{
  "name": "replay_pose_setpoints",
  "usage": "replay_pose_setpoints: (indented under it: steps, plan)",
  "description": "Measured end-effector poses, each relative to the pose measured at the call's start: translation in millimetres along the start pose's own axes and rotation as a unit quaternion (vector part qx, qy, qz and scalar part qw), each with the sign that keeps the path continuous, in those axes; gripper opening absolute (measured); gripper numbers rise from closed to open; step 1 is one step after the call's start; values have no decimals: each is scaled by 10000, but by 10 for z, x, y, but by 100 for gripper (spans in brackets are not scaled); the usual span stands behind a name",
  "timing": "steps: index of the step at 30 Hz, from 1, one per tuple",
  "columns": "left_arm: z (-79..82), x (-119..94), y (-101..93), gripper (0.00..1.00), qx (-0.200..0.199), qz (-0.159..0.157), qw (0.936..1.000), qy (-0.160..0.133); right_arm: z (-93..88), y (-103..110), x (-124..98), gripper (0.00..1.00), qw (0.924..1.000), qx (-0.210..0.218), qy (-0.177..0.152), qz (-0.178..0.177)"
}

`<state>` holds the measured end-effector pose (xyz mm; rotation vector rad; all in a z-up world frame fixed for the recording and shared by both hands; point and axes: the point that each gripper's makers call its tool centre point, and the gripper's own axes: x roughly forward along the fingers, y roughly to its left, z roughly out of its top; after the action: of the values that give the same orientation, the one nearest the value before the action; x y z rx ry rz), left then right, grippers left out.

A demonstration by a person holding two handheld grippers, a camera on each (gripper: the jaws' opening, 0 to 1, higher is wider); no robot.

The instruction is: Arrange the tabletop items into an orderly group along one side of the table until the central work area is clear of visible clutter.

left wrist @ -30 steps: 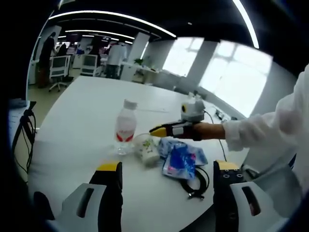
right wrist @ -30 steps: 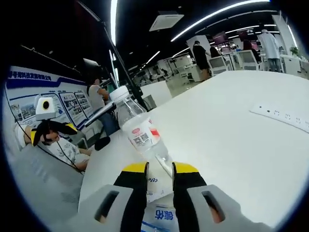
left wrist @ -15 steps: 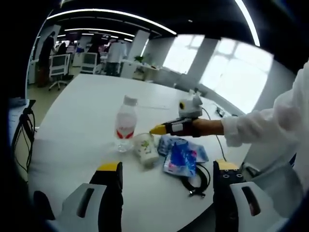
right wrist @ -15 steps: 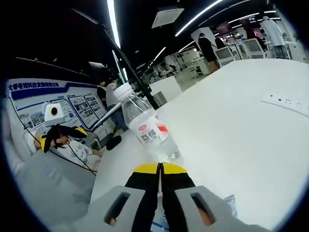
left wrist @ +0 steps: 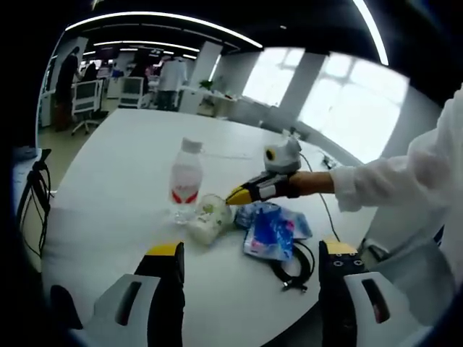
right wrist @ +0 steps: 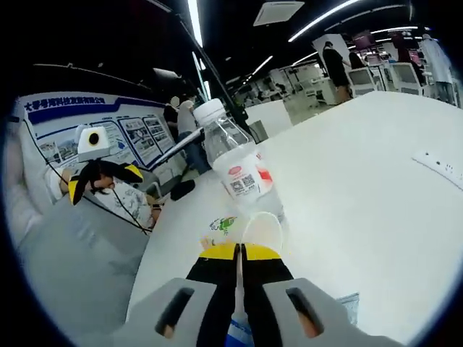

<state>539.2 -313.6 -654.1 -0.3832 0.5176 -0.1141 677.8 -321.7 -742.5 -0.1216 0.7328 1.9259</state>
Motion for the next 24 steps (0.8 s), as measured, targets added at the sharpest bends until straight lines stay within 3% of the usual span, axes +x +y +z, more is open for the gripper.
replay_pose_setpoints:
  steps: [6,12,18,24]
  plan:
    - [5,-3,13,73,-33,11,10000,-26,74,70,-81,0,9999,-8,-148,-67]
    - [41,1,16,73,-40,0,9999,-96,357,217,-327,0,9969,-603,-375,-346]
    - [59,16,-21,73,2,-54,9999,-128,464,277,-466,0,9884,-1293,-137,-780]
    - [78,12,-29,73,14,-78,9998,-177,482,301,-503,0,9712,-2097,263,-1100]
